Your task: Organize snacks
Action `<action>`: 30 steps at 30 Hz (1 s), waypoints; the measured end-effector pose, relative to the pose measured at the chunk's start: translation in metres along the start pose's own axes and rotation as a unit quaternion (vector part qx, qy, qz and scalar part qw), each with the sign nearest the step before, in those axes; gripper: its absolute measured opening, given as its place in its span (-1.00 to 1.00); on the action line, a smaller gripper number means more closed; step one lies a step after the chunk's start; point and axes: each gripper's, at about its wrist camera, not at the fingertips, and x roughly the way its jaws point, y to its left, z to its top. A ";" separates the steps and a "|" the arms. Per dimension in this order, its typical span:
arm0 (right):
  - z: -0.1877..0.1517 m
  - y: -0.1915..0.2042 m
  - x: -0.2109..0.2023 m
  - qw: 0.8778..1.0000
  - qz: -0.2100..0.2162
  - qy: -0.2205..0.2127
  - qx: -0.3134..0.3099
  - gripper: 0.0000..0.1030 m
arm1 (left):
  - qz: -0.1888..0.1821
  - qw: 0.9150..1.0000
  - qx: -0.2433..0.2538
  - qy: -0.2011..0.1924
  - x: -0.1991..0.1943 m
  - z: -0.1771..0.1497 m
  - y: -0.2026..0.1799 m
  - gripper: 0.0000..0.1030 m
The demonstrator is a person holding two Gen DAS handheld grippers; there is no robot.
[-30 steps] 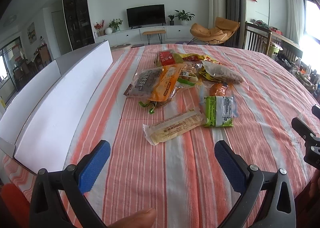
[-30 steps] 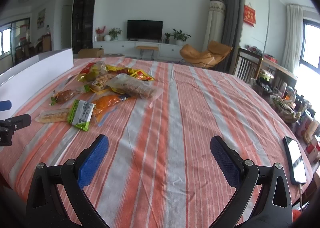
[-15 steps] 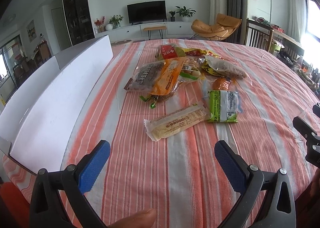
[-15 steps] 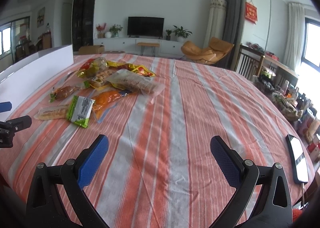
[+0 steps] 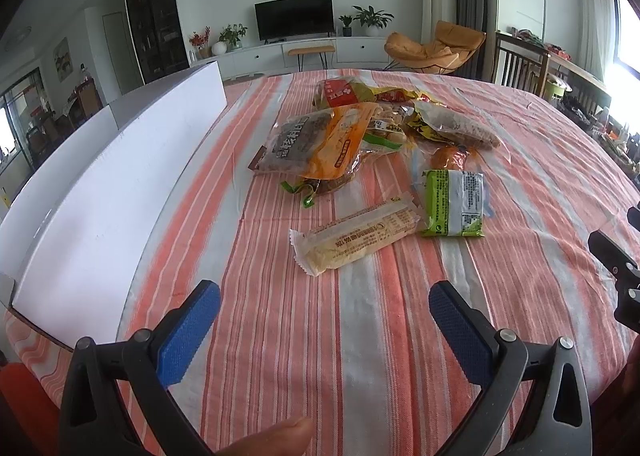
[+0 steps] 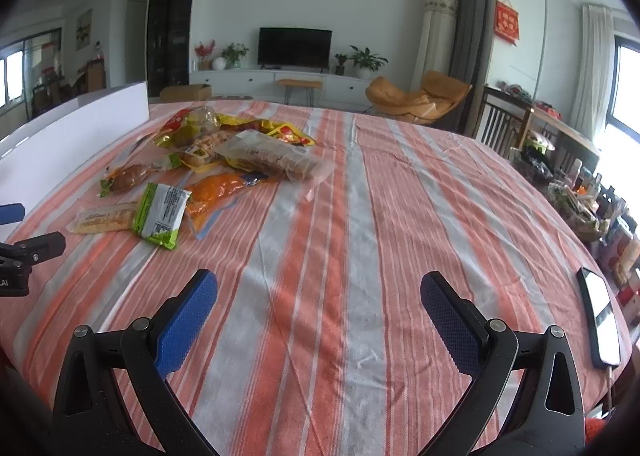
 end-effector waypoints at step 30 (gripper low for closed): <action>-0.004 -0.001 0.003 1.000 0.001 0.005 0.001 0.99 | 0.004 0.999 -0.002 0.032 0.016 -0.005 0.004 1.00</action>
